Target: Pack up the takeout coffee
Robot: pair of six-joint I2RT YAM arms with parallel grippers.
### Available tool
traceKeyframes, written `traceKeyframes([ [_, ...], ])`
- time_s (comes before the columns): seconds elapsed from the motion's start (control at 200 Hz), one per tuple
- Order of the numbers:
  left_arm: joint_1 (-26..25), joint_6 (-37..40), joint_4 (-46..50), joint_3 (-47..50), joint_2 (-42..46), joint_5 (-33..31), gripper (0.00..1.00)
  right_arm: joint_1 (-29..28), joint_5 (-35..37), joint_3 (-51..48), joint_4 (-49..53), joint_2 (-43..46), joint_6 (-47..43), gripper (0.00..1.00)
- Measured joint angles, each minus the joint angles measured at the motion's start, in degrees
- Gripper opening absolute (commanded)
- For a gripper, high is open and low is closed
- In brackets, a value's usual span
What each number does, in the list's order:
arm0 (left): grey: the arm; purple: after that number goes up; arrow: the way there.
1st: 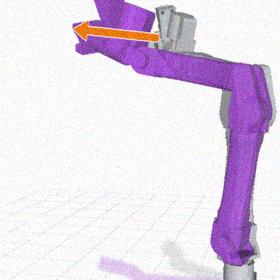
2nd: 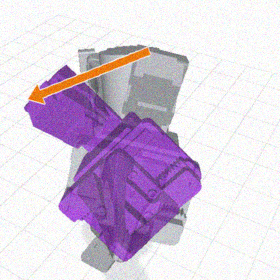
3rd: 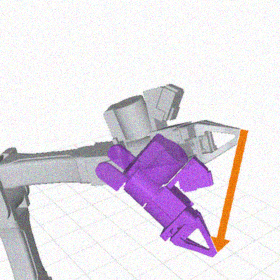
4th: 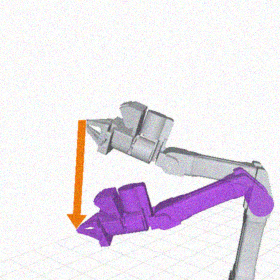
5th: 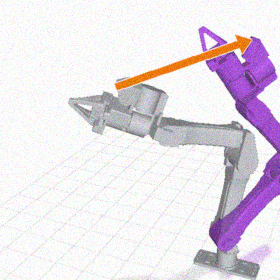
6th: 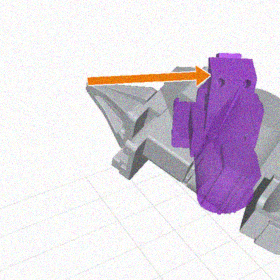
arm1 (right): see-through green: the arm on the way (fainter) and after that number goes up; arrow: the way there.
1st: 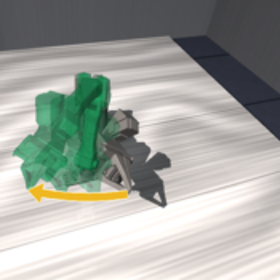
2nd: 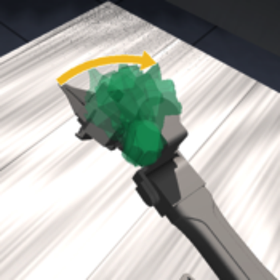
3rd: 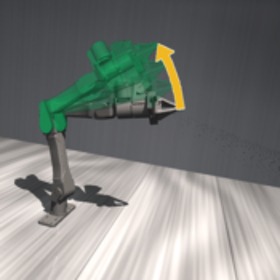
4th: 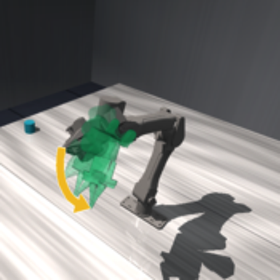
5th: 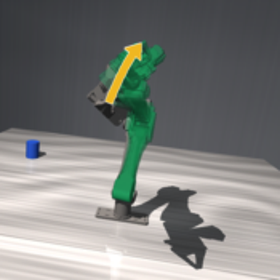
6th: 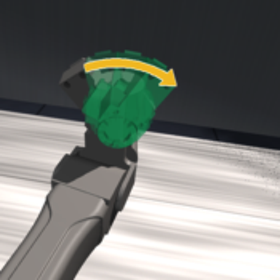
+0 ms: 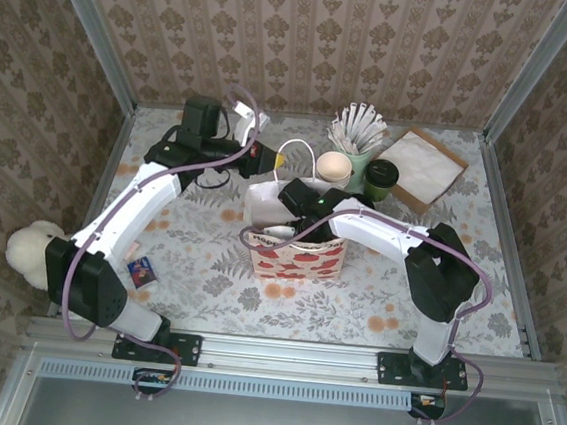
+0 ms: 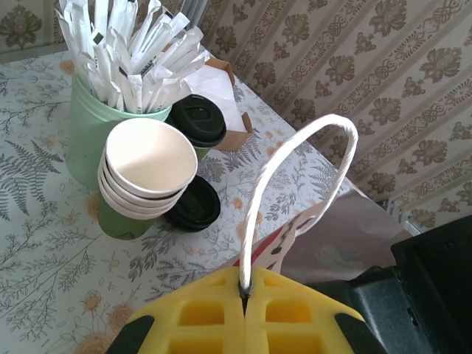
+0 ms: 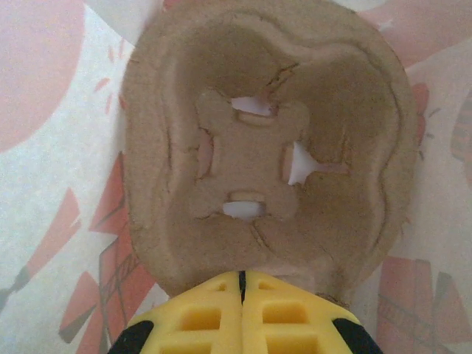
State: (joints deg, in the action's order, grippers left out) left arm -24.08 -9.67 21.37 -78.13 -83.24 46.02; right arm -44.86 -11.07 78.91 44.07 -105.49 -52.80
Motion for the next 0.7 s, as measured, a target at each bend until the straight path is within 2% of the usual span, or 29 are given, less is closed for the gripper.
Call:
traceKeyframes([
  [0.11, -0.3, -0.6, -1.0, 1.2, 1.3, -0.5, 0.0, -0.2, -0.2, 0.0, -0.4, 0.2, 0.6, 0.2],
  [0.29, -0.6, -0.8, -2.2, 2.7, 2.7, -1.0, 0.0, -0.2, -4.7, 0.1, -1.4, 4.1, 3.8, 0.44],
  [0.485, -0.6, -0.8, -2.3, 3.3, 2.5, -1.0, 0.0, -0.2, -8.3, 1.4, -3.9, 10.3, 6.5, 0.57],
  [0.505, -0.6, -0.8, -2.3, 3.3, 2.4, -1.0, 0.0, -0.2, -8.5, 1.5, -4.1, 10.9, 6.5, 0.6],
  [0.54, -0.6, -0.8, -2.3, 3.3, 2.3, -1.0, 0.0, -0.2, -8.7, 1.8, -4.3, 11.7, 6.8, 0.73],
  [0.575, -0.6, -0.8, -2.2, 3.1, 2.0, -0.9, 0.0, -0.2, -8.8, 2.1, -4.4, 12.4, 7.7, 0.79],
  [0.7, -0.6, -0.8, -1.9, 2.9, 1.2, -0.9, 0.0, -0.2, -8.2, 5.4, -6.1, 13.9, 14.6, 0.86],
])
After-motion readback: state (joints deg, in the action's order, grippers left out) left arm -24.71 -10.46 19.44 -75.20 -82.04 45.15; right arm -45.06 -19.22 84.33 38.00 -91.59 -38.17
